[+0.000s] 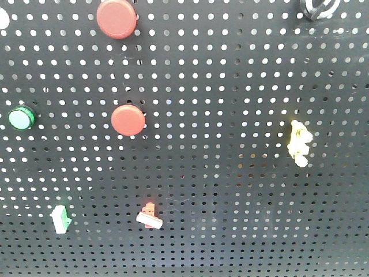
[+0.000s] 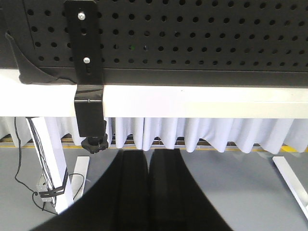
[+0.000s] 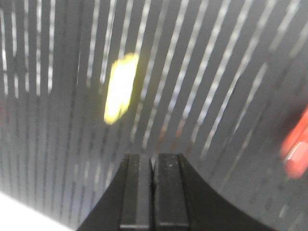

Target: Rotate knob clockwise with right arm

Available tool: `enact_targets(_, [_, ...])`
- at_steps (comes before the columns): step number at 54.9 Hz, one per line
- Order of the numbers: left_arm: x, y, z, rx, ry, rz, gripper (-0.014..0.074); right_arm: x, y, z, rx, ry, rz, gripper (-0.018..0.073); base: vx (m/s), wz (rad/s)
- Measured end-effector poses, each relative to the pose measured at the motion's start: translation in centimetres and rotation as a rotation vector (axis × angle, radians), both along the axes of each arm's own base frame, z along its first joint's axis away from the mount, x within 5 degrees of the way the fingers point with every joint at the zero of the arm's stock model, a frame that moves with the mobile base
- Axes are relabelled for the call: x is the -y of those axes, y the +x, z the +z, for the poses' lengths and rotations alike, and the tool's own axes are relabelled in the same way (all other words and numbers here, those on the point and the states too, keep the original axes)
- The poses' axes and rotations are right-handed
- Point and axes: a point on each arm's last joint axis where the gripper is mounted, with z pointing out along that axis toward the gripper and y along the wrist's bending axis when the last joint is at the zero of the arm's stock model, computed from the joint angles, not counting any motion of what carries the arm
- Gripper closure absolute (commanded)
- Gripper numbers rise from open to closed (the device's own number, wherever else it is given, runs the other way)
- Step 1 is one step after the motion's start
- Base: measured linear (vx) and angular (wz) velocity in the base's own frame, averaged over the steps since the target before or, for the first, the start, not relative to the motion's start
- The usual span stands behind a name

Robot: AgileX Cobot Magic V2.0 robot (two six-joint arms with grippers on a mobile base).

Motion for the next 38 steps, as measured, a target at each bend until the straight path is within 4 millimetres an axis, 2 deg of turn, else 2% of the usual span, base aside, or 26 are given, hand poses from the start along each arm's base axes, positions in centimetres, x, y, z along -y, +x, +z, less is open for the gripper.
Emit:
enact_targets(13, [0.0, 0.0, 0.0, 0.0, 0.0, 0.0, 0.0603, -0.3, 0.4, -2.5, -0.067, -0.045, -0.003, 0.0571, 0.0, 0.0])
enact_targets(22, [0.0, 0.0, 0.0, 0.0, 0.0, 0.0, 0.0603, -0.3, 0.4, -2.6, -0.073, -0.044, -0.003, 0.0571, 0.0, 0.0])
enact_targets(38, [0.0, 0.0, 0.0, 0.0, 0.0, 0.0, 0.0603, -2.1, 0.2, -3.4, -0.194, 0.171, 0.128, 0.0571, 0.0, 0.0])
